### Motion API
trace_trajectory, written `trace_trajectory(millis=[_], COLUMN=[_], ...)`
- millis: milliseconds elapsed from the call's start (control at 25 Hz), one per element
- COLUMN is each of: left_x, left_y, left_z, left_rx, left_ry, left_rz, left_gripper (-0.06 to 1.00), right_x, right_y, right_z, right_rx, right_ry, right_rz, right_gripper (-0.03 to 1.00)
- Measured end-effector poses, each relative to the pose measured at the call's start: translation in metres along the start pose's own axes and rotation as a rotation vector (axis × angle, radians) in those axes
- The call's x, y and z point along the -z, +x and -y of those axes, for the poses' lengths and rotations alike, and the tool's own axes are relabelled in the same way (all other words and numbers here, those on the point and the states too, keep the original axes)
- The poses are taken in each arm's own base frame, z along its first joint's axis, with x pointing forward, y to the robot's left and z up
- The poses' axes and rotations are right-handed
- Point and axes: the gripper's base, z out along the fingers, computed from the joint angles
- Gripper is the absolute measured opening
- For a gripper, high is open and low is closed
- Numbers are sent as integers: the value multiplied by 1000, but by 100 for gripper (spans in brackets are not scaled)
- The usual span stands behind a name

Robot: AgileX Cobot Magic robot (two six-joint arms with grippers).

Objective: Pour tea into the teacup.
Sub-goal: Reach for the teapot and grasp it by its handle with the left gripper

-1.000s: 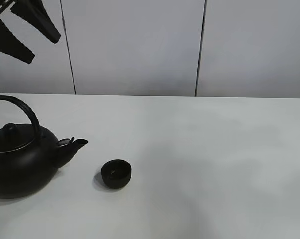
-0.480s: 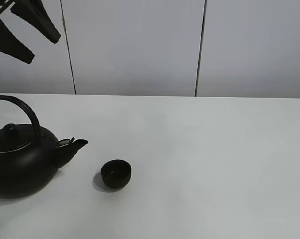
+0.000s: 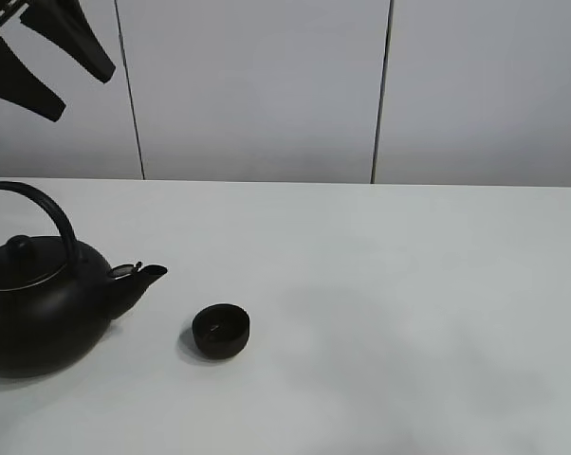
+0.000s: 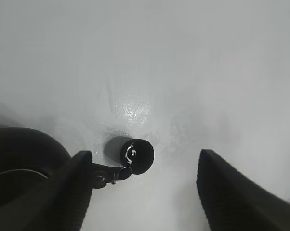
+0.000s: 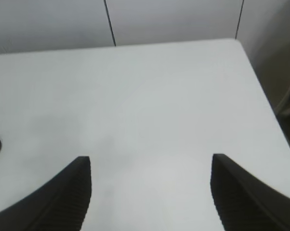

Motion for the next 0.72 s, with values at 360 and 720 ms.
trace_trajectory(millis=[360,720], left_x=[0,0], left_y=[0,0], left_z=[0,0], left_rx=[0,0], left_ry=[0,0], left_rz=[0,1], left_gripper=[46,46], right_x=[-36,-38], right_y=[33,38], right_z=[6,8], right_rx=[61,70], right_ry=[-84,-83], right_rz=[-140,-157], right_gripper=[48,48])
